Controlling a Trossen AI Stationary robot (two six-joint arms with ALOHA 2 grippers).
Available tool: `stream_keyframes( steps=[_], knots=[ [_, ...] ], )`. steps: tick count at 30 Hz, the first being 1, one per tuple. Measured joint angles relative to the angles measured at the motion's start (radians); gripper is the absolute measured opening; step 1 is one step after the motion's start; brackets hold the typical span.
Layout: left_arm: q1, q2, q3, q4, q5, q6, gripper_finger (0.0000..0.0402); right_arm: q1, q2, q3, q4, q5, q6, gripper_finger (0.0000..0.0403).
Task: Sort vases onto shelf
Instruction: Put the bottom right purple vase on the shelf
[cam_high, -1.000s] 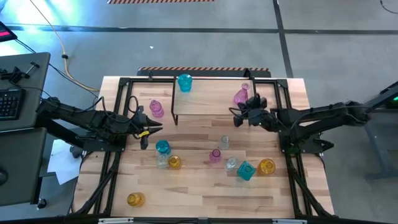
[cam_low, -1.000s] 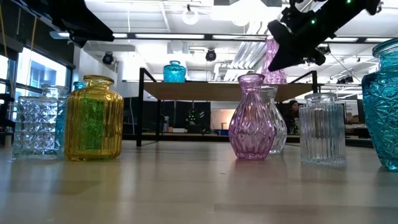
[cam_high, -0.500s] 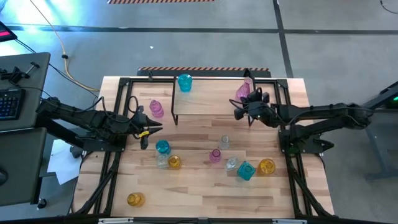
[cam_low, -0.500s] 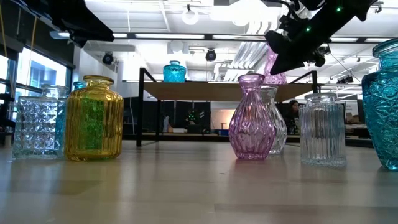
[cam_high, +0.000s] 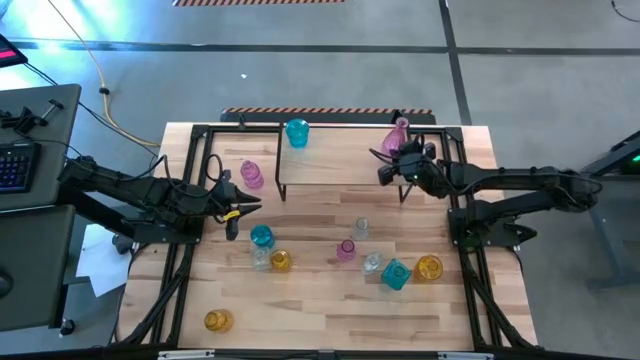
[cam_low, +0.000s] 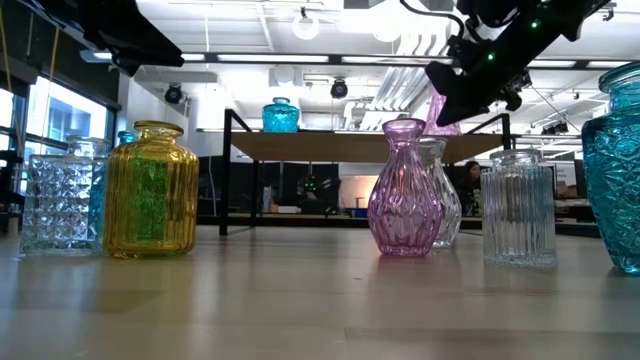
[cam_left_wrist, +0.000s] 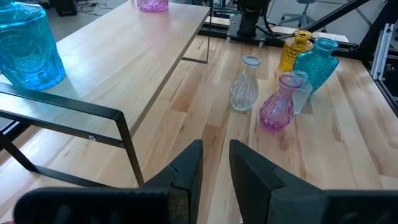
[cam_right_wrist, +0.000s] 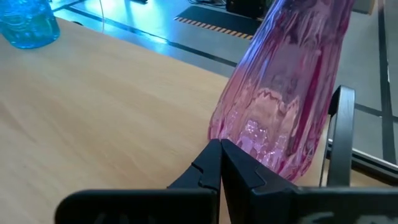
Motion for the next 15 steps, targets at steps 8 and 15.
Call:
stream_keyframes(
  steps=[8, 15],
  knots=[
    [0.000, 0.000, 0.000, 0.000, 0.000, 0.000, 0.0072, -0.051, 0.000, 0.000, 0.000, -0.034, -0.026, 0.0000],
    [0.000, 0.000, 0.000, 0.000, 0.000, 0.000, 0.0072, -0.087, 0.000, 0.000, 0.000, -0.053, -0.043, 0.0000]
  ],
)
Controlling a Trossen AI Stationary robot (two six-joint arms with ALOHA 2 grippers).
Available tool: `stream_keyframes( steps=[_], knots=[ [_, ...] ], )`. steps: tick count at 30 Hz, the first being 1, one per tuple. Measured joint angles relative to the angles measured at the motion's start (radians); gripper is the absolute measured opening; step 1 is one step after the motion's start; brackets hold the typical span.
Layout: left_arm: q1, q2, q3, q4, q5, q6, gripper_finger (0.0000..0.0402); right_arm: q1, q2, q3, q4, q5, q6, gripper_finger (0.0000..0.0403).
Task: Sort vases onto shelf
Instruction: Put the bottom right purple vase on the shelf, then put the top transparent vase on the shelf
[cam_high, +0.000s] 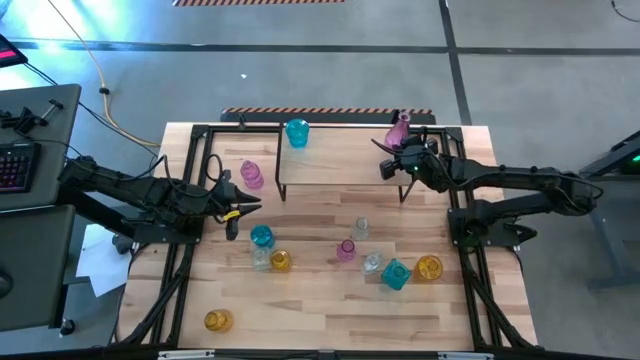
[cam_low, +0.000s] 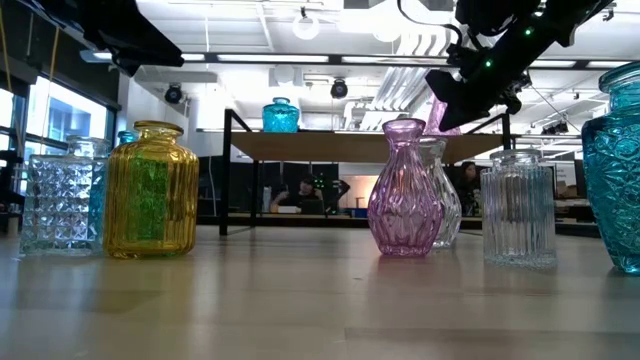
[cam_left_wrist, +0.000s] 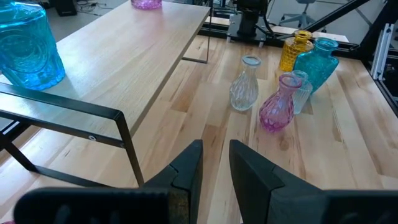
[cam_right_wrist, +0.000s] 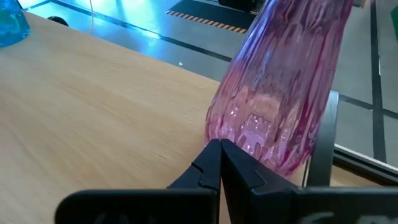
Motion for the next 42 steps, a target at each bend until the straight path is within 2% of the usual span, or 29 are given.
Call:
stream_keyframes(
  steps=[23, 30, 36, 42],
  knots=[
    [0.000, 0.000, 0.000, 0.000, 0.000, 0.000, 0.0072, -0.040, 0.000, 0.000, 0.029, -0.027, -0.028, 0.0000],
    [0.000, 0.000, 0.000, 0.000, 0.000, 0.000, 0.0072, -0.033, 0.000, 0.000, 0.030, -0.109, 0.001, 0.0000],
    [0.000, 0.000, 0.000, 0.000, 0.000, 0.000, 0.0072, 0.047, -0.015, 0.000, 0.031, -0.126, 0.047, 0.0000],
    [0.000, 0.000, 0.000, 0.000, 0.000, 0.000, 0.0072, 0.198, -0.049, 0.024, 0.064, -0.272, 0.098, 0.0000]
  ],
)
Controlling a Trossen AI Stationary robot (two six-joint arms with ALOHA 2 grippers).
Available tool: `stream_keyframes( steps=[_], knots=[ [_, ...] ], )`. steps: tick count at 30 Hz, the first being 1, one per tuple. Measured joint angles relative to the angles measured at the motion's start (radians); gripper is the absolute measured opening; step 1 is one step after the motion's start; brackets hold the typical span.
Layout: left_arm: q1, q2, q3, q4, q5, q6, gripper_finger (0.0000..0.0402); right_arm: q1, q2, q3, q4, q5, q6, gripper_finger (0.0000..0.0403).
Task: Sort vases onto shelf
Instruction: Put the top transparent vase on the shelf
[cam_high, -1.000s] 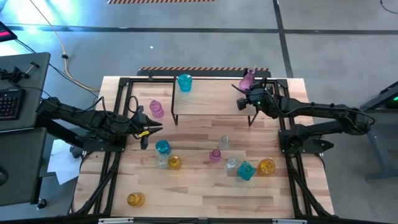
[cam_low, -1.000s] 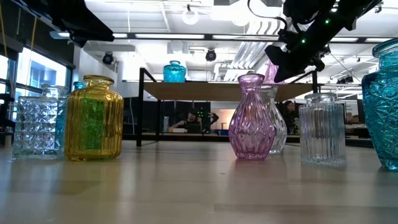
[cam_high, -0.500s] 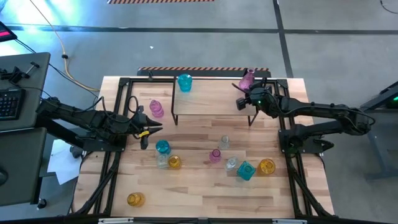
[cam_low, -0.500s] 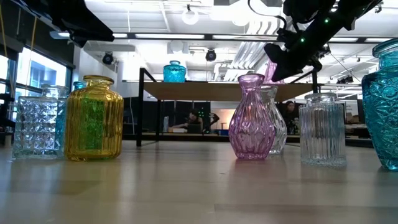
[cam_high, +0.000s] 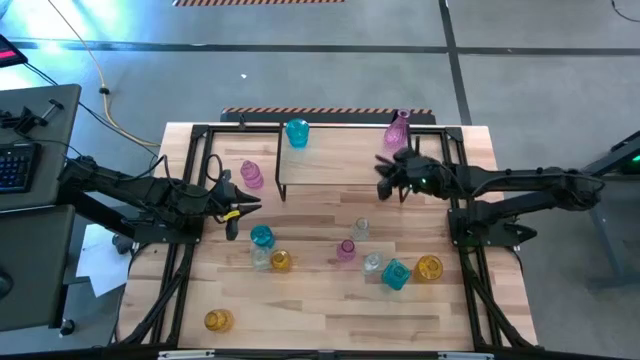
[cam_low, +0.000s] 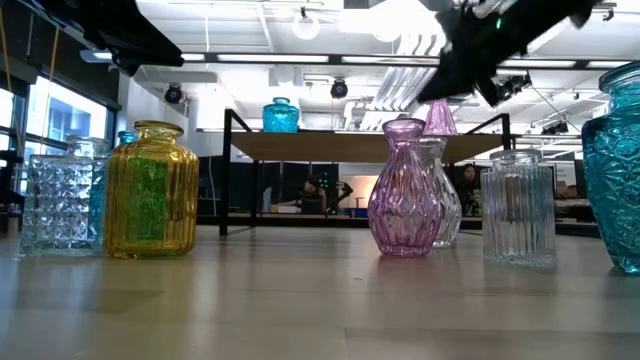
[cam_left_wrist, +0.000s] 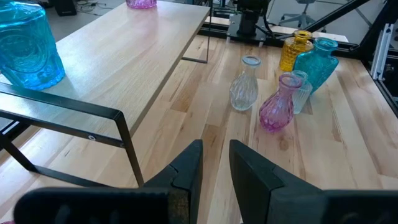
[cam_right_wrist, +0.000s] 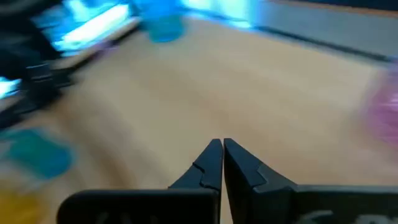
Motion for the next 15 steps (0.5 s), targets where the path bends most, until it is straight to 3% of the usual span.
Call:
stream_keyframes(
  steps=[8, 15],
  knots=[
    [0.000, 0.000, 0.000, 0.002, 0.000, 0.000, 0.0072, 0.284, 0.042, 0.222, -0.058, -0.046, -0.053, 0.0000],
    [0.000, 0.000, 0.000, 0.009, 0.000, 0.000, 0.0072, 0.406, 0.271, 0.532, -0.363, -0.030, -0.055, 0.0000]
  ],
)
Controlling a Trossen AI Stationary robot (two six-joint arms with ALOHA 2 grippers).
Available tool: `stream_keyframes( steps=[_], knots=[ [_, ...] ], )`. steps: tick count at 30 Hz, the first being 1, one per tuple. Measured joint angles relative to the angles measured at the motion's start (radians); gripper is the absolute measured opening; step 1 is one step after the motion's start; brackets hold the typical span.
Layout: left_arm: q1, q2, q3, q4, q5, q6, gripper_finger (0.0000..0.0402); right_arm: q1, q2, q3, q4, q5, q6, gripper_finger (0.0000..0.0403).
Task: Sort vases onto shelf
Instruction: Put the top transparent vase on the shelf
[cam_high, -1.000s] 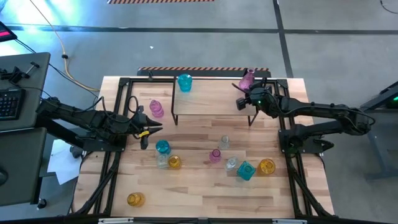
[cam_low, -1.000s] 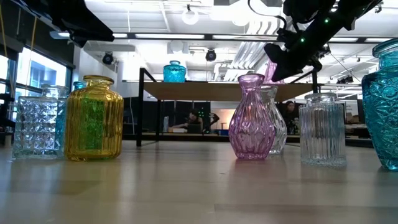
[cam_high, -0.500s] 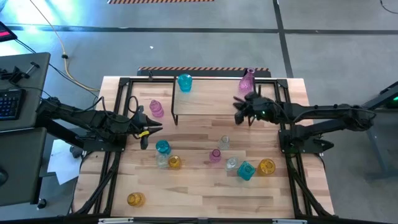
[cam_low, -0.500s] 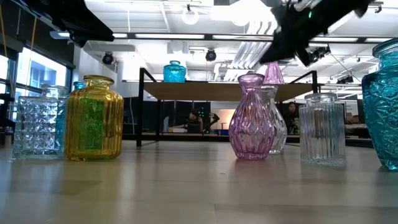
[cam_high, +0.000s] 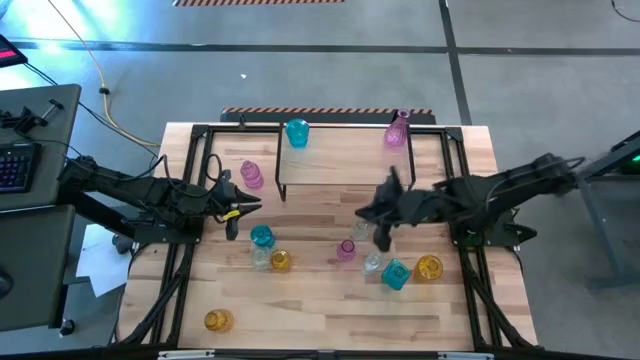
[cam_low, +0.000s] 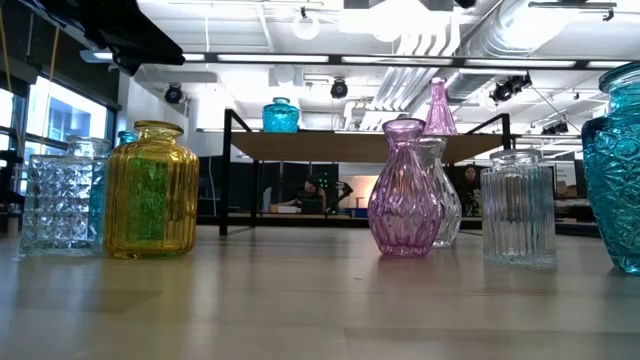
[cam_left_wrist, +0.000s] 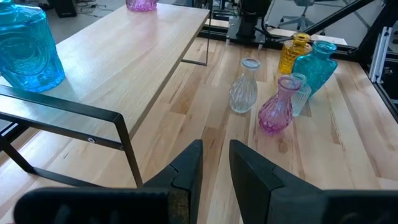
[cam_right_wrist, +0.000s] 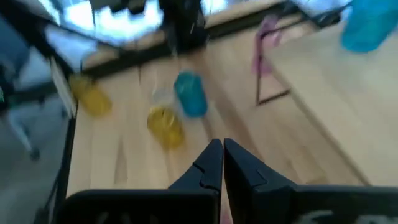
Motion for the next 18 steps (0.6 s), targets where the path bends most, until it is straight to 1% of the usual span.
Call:
stream_keyframes(
  steps=[3, 6, 11, 15, 18],
  knots=[
    [0.000, 0.000, 0.000, 0.004, 0.010, 0.000, 0.0072, 0.015, 0.132, 0.146, -0.154, -0.068, 0.000, 0.0000],
    [0.000, 0.000, 0.000, 0.016, 0.031, 0.006, 0.0072, 0.016, 0.261, 0.291, -0.321, -0.106, -0.007, 0.0000],
    [0.000, 0.000, 0.000, 0.033, 0.053, 0.021, 0.0072, 0.021, 0.440, 0.478, -0.549, -0.099, -0.056, 0.0000],
    [0.000, 0.000, 0.000, 0.037, 0.056, 0.036, 0.0072, 0.021, 0.505, 0.556, -0.732, -0.067, -0.056, 0.0005],
    [0.000, 0.000, 0.000, 0.036, 0.059, 0.050, 0.0072, 0.018, 0.500, 0.547, -0.787, -0.058, -0.015, 0.0031]
  ],
)
